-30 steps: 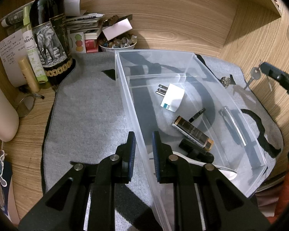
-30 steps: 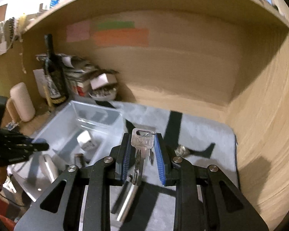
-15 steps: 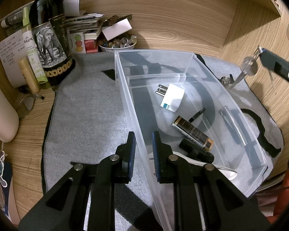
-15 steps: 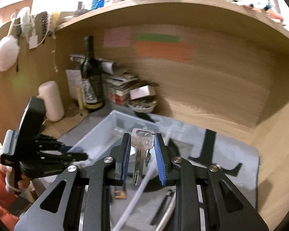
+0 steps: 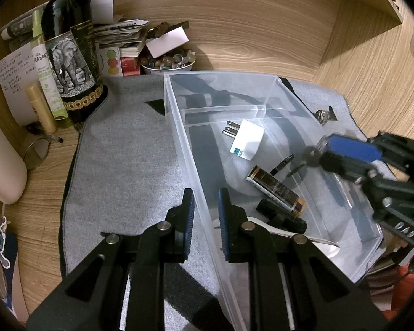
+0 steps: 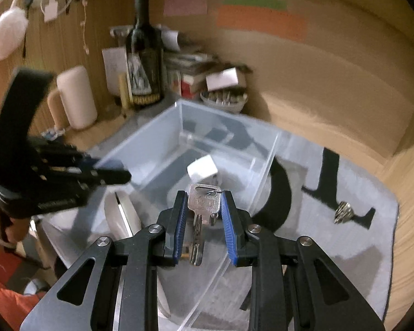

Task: Organize rigid objects
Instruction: 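Carry the keys into the box and open the right gripper, then grasp the silver metal cylinder with the right gripper, then lower the silver cylinder into the box and open the right gripper, then grasp the silver ring on the mat with the right gripper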

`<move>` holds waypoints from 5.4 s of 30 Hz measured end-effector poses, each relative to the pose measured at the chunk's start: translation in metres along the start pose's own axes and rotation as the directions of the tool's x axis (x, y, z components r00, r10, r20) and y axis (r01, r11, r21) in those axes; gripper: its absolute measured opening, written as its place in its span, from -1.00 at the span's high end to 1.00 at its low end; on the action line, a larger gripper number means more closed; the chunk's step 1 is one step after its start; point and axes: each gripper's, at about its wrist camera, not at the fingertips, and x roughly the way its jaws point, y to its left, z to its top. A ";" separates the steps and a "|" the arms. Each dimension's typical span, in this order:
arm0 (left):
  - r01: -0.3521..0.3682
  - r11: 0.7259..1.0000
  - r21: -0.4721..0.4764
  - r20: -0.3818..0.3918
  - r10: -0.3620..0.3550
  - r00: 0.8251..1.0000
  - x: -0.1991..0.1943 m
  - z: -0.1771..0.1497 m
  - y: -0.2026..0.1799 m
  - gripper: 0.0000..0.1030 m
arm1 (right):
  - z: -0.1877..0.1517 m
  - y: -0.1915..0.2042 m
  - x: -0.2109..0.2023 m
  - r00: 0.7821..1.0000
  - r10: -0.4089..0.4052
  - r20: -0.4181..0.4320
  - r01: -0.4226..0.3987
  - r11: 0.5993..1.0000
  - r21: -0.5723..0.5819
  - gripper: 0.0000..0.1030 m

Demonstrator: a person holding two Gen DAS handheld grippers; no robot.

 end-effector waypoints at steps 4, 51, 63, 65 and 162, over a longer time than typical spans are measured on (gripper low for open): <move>0.001 1.000 -0.001 -0.001 -0.001 1.000 0.000 0.000 0.000 0.68 | -0.003 0.002 0.007 0.999 -0.005 -0.040 0.004 1.000 -0.022 0.56; -0.001 1.000 0.000 0.000 0.001 1.000 0.000 0.000 0.000 0.68 | -0.064 -0.086 0.011 0.980 -0.106 -0.166 0.145 0.958 0.248 -0.22; -0.002 1.000 0.000 0.002 0.002 1.000 -0.001 0.000 0.000 0.68 | -0.073 -0.080 0.015 0.977 -0.100 -0.188 0.142 0.965 0.221 0.52; -0.004 1.000 0.002 0.001 0.004 1.000 -0.001 0.000 0.000 0.68 | -0.071 -0.083 0.014 0.978 -0.096 -0.187 0.140 0.961 0.237 0.71; -0.005 1.000 -0.004 -0.003 0.005 1.000 0.001 0.001 -0.002 0.68 | 0.003 -0.170 0.014 0.955 -0.279 -0.103 0.298 0.882 0.366 -0.20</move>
